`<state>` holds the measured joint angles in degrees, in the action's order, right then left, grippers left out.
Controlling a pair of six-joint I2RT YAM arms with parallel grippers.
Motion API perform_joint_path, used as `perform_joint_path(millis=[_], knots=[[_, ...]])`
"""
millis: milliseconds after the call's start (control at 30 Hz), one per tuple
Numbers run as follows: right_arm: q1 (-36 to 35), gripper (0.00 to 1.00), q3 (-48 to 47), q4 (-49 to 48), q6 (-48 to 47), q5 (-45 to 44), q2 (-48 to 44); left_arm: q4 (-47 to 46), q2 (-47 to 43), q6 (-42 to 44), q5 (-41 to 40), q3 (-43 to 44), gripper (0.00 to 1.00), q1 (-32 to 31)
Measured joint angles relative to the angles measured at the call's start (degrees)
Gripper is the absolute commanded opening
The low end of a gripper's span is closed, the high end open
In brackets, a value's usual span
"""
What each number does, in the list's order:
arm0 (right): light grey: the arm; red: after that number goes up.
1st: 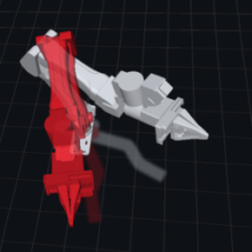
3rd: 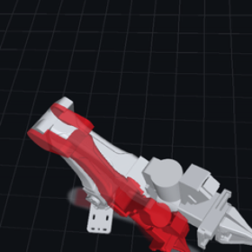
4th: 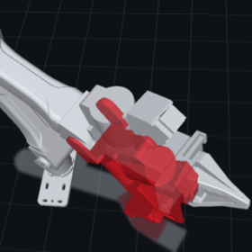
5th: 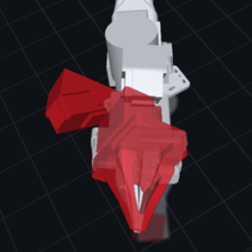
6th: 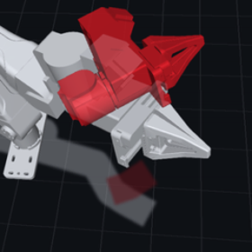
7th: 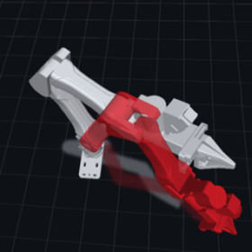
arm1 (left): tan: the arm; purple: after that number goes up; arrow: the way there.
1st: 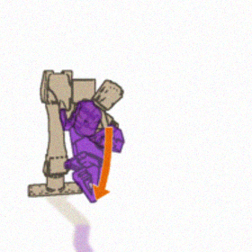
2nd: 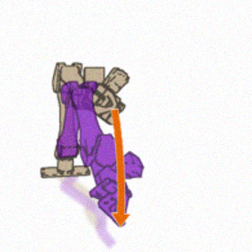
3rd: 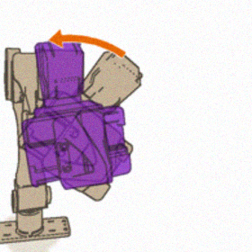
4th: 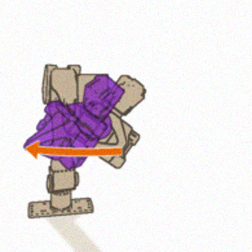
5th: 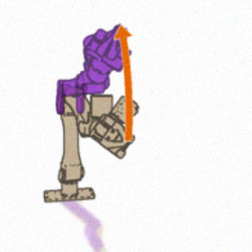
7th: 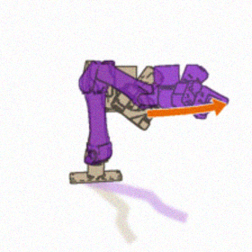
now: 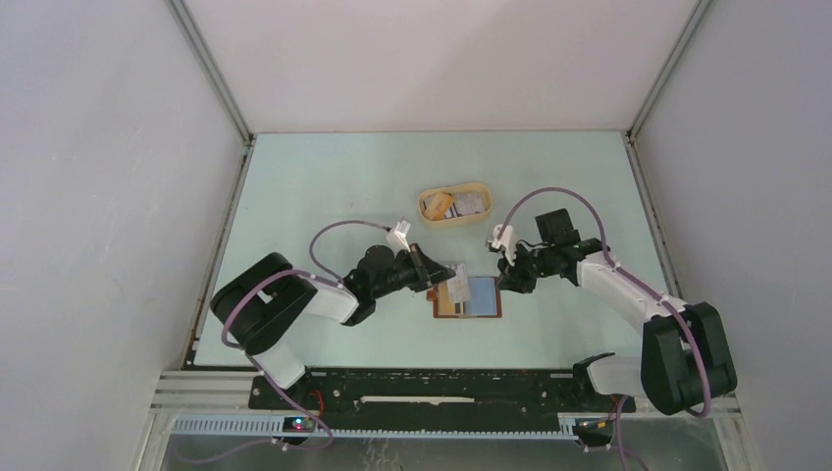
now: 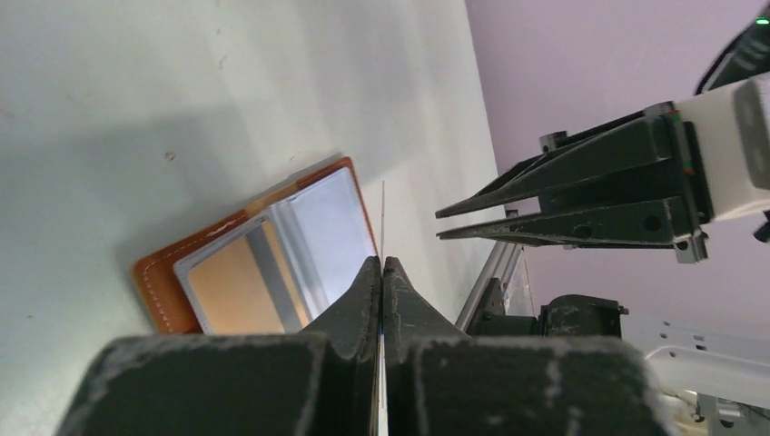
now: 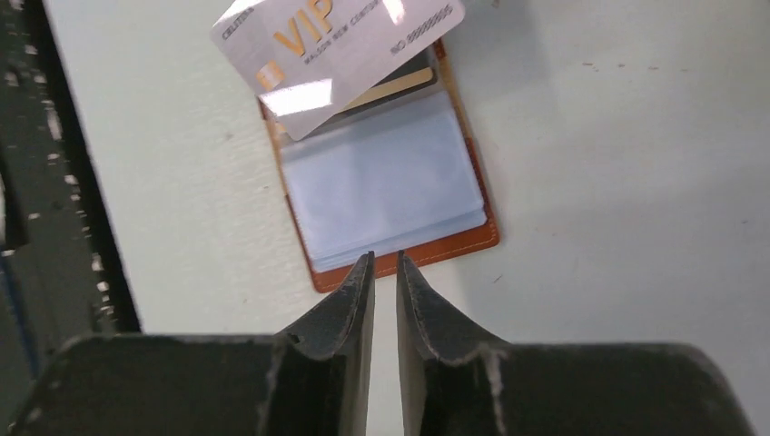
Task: Put the credit cards into the card holder
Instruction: Insert the credit card into the card holder.
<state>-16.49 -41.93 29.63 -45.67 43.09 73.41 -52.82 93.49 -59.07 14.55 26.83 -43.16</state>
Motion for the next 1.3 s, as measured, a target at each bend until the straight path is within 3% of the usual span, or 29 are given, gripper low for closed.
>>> perform_joint_path(millis=[567, 1300], knots=[[-11.3, 0.2, 0.0, -6.64, 0.66, -14.36, 7.85, -2.1, 6.6, -1.55, -0.7, -0.15, 0.0, 0.44], [-15.02, 0.14, -0.68, -6.97, 0.61, -17.64, 11.06, -4.2, 11.45, -1.55, 1.29, -0.04, 0.0, 1.29]])
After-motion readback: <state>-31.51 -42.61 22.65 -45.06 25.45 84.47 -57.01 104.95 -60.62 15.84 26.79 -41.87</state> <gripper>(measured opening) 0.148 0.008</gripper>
